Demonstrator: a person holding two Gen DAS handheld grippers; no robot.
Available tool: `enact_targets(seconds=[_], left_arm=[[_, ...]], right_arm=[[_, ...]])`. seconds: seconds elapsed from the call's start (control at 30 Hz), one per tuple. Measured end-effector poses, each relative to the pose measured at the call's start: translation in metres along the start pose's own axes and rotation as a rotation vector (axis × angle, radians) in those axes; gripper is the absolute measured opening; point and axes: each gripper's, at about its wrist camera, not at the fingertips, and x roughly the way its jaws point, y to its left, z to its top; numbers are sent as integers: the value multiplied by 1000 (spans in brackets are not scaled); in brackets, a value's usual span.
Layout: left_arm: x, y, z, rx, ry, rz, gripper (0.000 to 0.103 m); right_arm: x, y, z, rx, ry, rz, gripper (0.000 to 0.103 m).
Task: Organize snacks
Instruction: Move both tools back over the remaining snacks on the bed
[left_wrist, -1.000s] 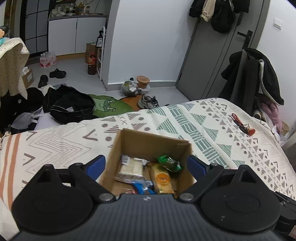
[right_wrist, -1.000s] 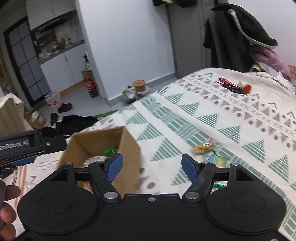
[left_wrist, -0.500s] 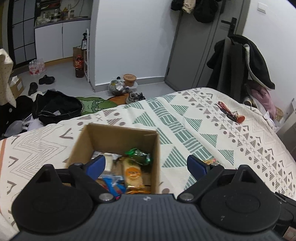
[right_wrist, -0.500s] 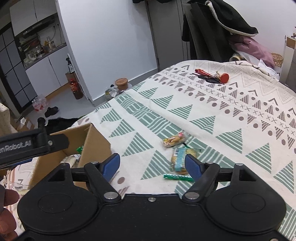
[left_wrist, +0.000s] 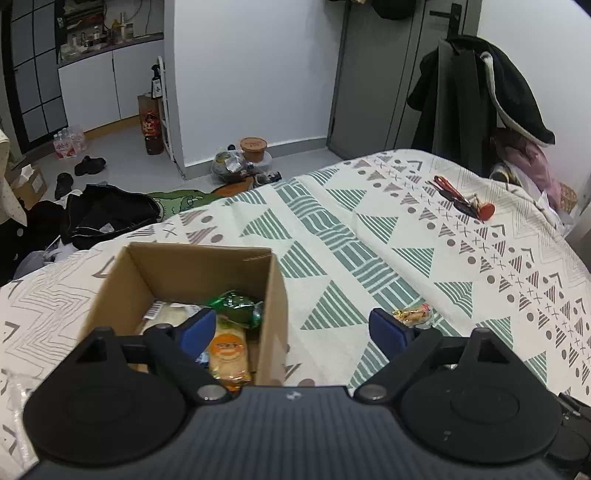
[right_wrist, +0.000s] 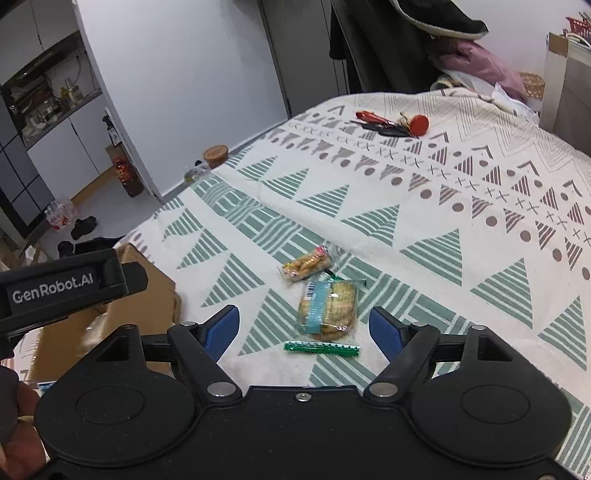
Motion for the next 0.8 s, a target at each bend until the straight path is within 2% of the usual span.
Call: enact_targets(seconds=[0.17,0.3,0.43,0.57,0.7,0.8], left_arm=[[14,-9,0,16,24,2,79],[26,-13,3,25,45,-8,67],[37,-13,8,29,56,10,60],[43,-15,13,49,54,26,57],[40,-21,21,77,14,34,57],[40,-30,24,95,-2,-1,56]], right_arm=[[14,-4,-1,15,30,-11,77],[27,-5,-1,19,53,-16,77],[42,-6,-1,36,78,-26,77],[54,-7,0,40,88,-43,77],[66,-10,0,57,105,-50,76],[73,-12,0,69,117,-57,72]])
